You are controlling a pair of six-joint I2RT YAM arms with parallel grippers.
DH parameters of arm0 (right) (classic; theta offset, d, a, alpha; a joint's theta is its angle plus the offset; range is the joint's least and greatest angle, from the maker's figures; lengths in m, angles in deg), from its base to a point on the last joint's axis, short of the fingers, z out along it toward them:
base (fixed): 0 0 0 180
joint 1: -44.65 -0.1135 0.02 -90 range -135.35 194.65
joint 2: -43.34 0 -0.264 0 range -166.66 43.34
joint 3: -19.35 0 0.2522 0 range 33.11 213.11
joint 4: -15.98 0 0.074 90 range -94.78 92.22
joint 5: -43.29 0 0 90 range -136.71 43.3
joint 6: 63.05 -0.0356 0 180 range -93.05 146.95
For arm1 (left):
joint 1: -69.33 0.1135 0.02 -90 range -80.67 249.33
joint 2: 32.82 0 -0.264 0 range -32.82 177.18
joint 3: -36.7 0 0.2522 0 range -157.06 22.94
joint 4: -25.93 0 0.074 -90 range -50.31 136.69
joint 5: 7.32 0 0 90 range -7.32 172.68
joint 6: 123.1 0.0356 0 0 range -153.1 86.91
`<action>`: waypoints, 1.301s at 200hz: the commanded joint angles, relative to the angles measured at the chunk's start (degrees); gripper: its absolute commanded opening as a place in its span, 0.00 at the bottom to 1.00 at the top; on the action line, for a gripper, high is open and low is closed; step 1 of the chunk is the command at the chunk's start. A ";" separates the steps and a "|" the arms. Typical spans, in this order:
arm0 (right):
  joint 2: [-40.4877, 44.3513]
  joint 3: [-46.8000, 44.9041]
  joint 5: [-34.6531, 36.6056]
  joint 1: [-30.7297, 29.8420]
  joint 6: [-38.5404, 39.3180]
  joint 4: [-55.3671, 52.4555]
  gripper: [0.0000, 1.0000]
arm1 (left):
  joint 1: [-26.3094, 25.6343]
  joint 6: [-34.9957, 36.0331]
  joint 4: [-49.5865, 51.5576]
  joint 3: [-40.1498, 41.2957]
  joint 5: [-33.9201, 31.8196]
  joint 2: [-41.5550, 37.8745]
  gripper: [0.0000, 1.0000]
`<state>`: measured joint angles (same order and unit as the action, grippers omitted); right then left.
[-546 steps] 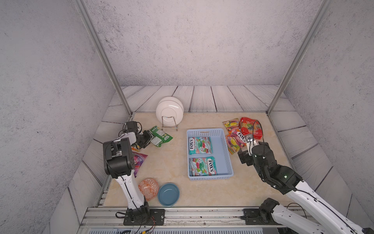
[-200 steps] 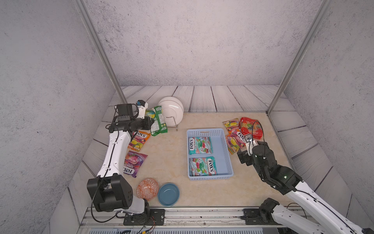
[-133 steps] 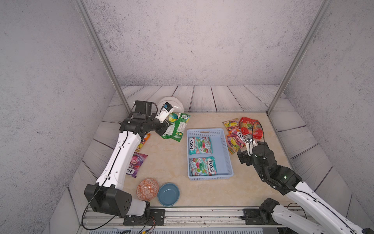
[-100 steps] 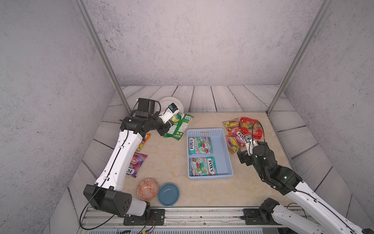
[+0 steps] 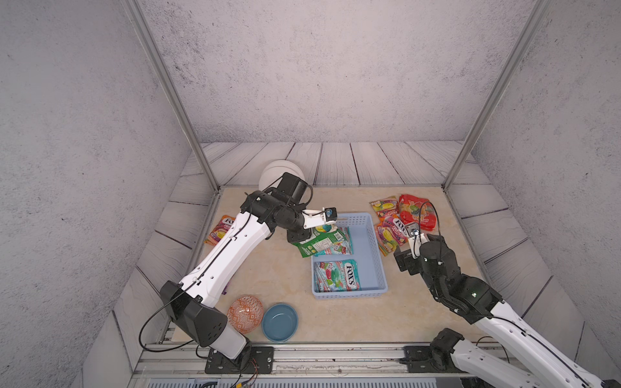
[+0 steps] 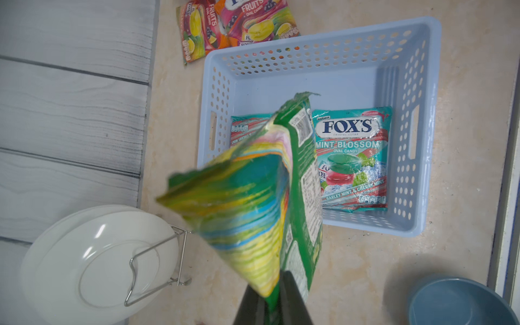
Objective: Put the candies in the basket
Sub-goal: Pick up the candy at the center of the board, then place the candy in the basket.
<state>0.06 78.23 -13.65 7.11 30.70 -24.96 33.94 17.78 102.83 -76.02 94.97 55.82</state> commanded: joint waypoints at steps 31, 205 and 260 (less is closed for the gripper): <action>-0.13 -0.56 0.32 0.17 0.38 -0.07 0.99 | -6.90 1.88 1.37 -2.89 -2.81 3.44 0.00; 1.10 -0.65 -0.86 0.27 0.67 0.83 0.99 | -17.60 -3.43 3.02 4.69 -4.15 9.28 0.00; 0.60 -0.93 0.08 0.28 0.73 0.57 0.99 | -17.81 -8.07 9.58 -0.52 -4.86 18.37 0.00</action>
<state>0.19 78.02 -13.76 7.14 31.55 -24.87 16.58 13.51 106.93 -72.41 89.97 68.70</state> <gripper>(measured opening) 0.993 0.113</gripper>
